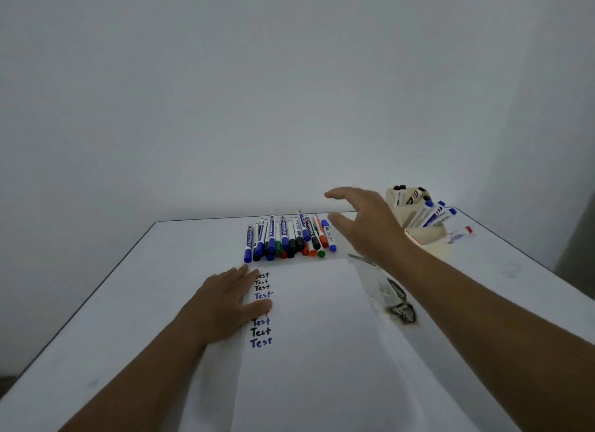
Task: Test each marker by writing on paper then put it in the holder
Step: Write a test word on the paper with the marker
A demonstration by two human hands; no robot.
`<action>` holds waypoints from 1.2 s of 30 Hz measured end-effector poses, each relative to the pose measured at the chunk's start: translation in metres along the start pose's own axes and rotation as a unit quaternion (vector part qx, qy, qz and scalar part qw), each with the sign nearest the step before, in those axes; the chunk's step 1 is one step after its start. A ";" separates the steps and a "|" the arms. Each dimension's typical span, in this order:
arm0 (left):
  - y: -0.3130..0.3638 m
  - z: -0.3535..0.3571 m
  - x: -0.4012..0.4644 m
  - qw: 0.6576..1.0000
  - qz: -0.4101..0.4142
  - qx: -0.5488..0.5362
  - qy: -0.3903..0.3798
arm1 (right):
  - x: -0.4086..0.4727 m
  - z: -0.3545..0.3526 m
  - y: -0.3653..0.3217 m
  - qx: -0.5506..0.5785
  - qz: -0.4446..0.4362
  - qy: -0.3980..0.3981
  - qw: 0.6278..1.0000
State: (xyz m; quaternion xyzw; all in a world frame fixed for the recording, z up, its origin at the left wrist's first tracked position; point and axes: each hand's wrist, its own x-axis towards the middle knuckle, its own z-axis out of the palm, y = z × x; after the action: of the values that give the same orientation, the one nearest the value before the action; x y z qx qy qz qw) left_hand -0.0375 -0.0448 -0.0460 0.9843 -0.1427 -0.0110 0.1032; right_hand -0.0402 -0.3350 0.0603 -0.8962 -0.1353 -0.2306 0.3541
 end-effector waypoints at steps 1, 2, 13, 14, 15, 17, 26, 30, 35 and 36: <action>0.002 -0.002 0.000 1.000 -0.002 -0.006 0.003 | -0.008 0.016 -0.006 0.040 0.010 -0.020 0.999; 0.003 -0.003 0.000 1.000 -0.005 -0.013 0.008 | -0.016 0.032 -0.010 0.072 0.025 -0.037 0.996; -0.009 -0.006 0.026 0.975 -0.099 -0.113 0.165 | -0.059 0.096 0.019 0.222 0.190 -0.037 0.956; -0.011 -0.008 0.031 0.975 -0.102 -0.108 0.166 | -0.059 0.098 0.020 0.232 0.190 -0.036 0.953; -0.013 -0.010 0.036 0.976 -0.104 -0.104 0.159 | -0.058 0.099 0.021 0.243 0.194 -0.037 0.950; -0.018 -0.015 0.048 0.982 -0.095 -0.102 0.130 | -0.056 0.101 0.023 0.250 0.197 -0.043 0.947; -0.041 -0.027 0.064 0.969 -0.188 -0.038 0.158 | -0.051 0.108 0.029 0.280 0.188 -0.049 0.940; -0.048 -0.031 0.069 0.963 -0.206 -0.067 0.157 | -0.050 0.109 0.030 0.285 0.182 -0.054 0.940; -0.059 -0.026 0.071 0.946 -0.228 -0.117 0.197 | -0.049 0.108 0.029 0.306 0.198 -0.041 0.930; -0.058 -0.027 0.068 0.938 -0.228 -0.152 0.214 | -0.049 0.108 0.029 0.314 0.204 -0.037 0.927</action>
State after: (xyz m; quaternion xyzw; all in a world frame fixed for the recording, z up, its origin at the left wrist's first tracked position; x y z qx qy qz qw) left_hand 0.0456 -0.0045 -0.0312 0.9422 0.1144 0.1551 0.2741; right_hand -0.0356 -0.2844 -0.0508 -0.7554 -0.0285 -0.0656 0.6513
